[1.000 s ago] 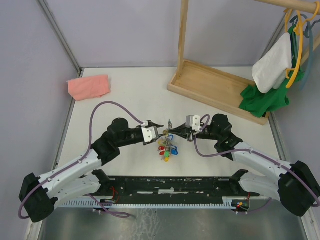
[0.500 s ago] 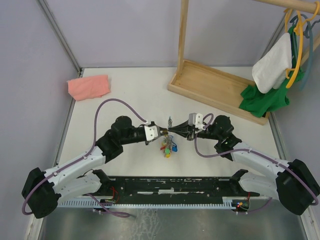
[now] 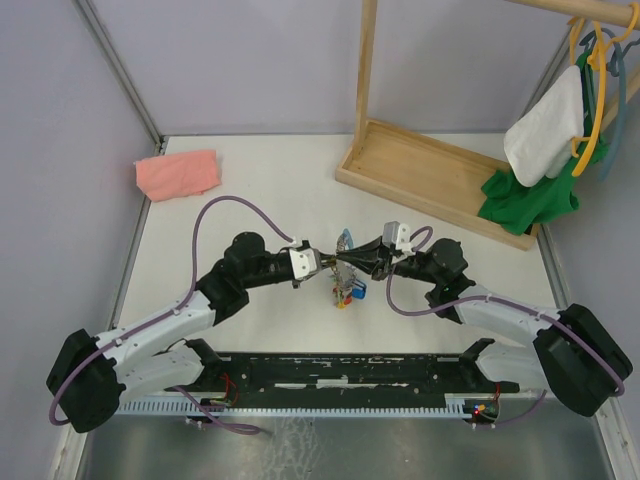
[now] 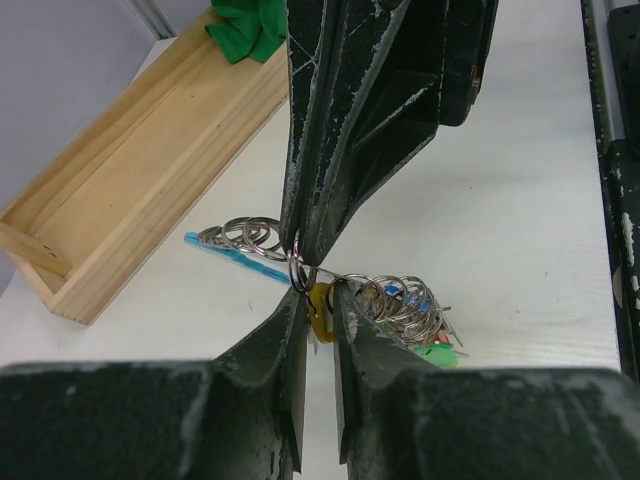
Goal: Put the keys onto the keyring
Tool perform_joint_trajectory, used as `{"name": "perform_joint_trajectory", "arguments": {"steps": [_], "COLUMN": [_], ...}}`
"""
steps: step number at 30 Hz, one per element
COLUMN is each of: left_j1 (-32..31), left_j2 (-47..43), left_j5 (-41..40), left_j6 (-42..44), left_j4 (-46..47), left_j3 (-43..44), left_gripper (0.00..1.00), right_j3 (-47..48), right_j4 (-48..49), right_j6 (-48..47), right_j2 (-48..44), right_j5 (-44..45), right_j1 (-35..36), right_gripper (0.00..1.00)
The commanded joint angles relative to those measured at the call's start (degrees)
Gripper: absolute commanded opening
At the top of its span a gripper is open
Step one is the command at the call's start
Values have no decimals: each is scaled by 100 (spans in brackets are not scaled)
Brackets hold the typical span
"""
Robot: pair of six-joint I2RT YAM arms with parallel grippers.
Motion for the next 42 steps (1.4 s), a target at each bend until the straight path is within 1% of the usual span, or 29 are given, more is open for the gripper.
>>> {"name": "perform_joint_trajectory", "arguments": {"steps": [1,3,4,9,11,14,17,24,34,37,40,42], "left_j1": [-39,-39,-40,-35,-38,-48,-61,-95,-108,-116,-117,-123], "left_j2": [-71,-150,-177,-260,-273,-214,-129,-74,8,21,42,53], "left_j5": [-136,-166,-178,-186,-178,-49,54,-18,71,115,131,148], "left_j6": [-251,-149,-87,257,392,524,535,565,571,570,577,581], "left_j4": [371,233,148,-222,-347,-452,-456,-538,-575,-607,-659,-701], "left_j3": [-107,-71,-33,93,152,273,352,467,550,590,633,653], "left_gripper": [14,6,3,3,3,3,3,3,3,3,3,3], "right_j3": [168,196,221,537,718,953,1143,1530,1979,2071,2192,2238], "right_j4": [970,362,-45,-2210,-2955,-3662,-3931,-4402,-5469,-5622,-5780,-5828], "right_j6": [228,8,-146,-1003,-1304,-1555,-1549,-1334,-1675,-1786,-1892,-1920], "right_j2": [-131,-295,-408,-936,-1059,-1081,-947,-680,-449,-401,-319,-266], "right_j5": [-57,-105,-138,-290,-312,-359,-434,-425,-289,-235,-169,-106], "right_j1": [10,10,10,12,12,21,23,69,205,269,323,351], "right_gripper": [1,1,1,1,3,7,10,18,26,25,22,18]}}
